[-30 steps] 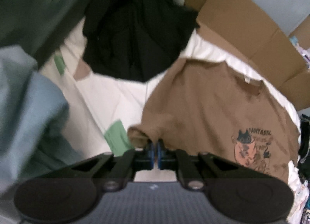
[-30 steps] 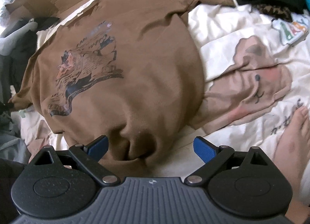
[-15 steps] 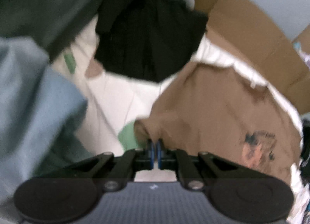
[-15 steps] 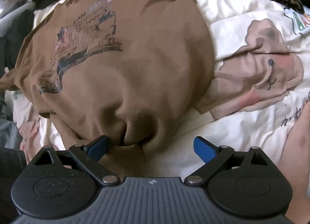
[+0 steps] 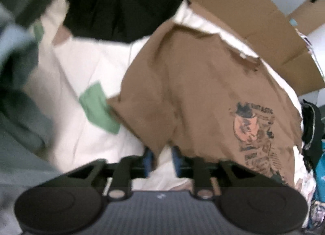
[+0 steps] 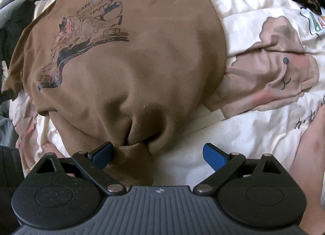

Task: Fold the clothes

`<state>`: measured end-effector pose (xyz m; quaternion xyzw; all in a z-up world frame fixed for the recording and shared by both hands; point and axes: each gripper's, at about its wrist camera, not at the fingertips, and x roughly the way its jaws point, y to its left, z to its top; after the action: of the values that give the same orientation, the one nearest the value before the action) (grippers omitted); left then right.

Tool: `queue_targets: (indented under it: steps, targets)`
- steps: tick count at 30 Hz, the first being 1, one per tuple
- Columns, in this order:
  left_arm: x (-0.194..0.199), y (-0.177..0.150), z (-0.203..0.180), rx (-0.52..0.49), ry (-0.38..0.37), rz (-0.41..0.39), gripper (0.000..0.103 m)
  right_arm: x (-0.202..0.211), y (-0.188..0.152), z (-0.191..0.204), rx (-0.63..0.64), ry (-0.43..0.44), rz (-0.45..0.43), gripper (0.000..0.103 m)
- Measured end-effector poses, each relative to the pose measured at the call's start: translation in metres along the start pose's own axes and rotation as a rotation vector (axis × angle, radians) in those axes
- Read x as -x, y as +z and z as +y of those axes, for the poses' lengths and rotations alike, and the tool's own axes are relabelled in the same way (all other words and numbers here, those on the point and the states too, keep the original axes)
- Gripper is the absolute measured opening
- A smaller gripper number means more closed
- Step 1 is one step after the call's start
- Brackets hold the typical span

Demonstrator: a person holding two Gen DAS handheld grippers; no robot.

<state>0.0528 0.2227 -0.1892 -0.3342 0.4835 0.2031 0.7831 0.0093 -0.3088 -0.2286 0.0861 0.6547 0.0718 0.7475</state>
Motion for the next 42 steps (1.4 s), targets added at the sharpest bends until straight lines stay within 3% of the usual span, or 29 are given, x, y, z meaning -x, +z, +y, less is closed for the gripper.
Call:
queue_targets:
  steps: [6, 11, 17, 22, 28, 36, 39, 42]
  targets:
    - [0.027, 0.027, 0.003, -0.01, 0.061, -0.079, 0.05, 0.001, -0.001, -0.001, -0.003, -0.002, -0.005, 0.098]
    - [0.035, 0.047, 0.011, 0.014, 0.093, -0.134, 0.055, 0.002, -0.001, -0.002, 0.001, -0.005, -0.009, 0.098]
    - [0.018, 0.056, 0.016, 0.021, 0.124, -0.126, 0.054, 0.002, -0.003, -0.002, 0.006, -0.009, -0.014, 0.098]
    - [-0.003, 0.054, 0.027, 0.104, 0.126, -0.122, 0.053, 0.004, -0.003, -0.002, 0.006, -0.01, -0.018, 0.098]
    - [-0.032, 0.048, 0.036, 0.164, 0.19, -0.099, 0.052, 0.006, -0.005, -0.002, 0.029, -0.026, -0.02, 0.098]
    - [-0.051, 0.044, 0.034, 0.159, 0.221, -0.076, 0.06, 0.003, -0.008, -0.004, 0.024, -0.055, -0.011, 0.098]
    - [-0.05, 0.046, 0.032, 0.147, 0.23, -0.065, 0.057, 0.002, -0.008, -0.001, 0.028, -0.054, -0.008, 0.098]
    - [-0.046, 0.049, 0.028, 0.118, 0.235, -0.053, 0.034, 0.001, -0.008, 0.0, 0.037, -0.05, -0.006, 0.098]
